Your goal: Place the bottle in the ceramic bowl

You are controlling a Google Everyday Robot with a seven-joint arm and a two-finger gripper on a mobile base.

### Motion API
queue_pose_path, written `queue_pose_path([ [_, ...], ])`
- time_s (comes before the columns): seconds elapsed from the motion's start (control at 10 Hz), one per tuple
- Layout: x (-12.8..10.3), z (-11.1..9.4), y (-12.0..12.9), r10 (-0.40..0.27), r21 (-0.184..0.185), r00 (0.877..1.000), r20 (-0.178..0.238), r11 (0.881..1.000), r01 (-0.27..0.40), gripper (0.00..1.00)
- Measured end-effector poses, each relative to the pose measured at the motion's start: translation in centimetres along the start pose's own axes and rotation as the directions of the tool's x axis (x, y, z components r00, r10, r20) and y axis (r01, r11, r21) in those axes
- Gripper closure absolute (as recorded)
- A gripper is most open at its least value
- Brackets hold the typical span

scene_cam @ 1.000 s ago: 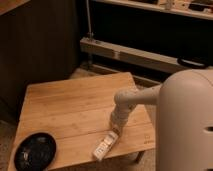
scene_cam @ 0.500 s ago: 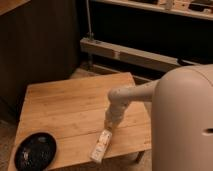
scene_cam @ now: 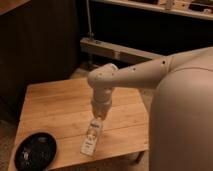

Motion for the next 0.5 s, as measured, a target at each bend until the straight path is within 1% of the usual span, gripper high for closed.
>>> queue_pose_path([
  [0.1,0.3,-1.6,2.3,-0.036,0.002,0.999,0.017,0.999,0.036,1.00],
  [0.2,0.5,-3.0,5.2,-0.083,0.000,0.996,0.036,0.997,0.083,1.00],
  [0.3,0.6,-3.8,7.7,-0.126,-0.007,0.991,0.052,0.992,0.127,1.00],
  [0.4,0.6,-4.1,10.0,-0.172,-0.018,0.983,0.064,0.985,0.173,1.00],
  [0.5,0.5,-4.3,11.7,-0.206,-0.030,0.975,0.078,0.977,0.209,1.00],
])
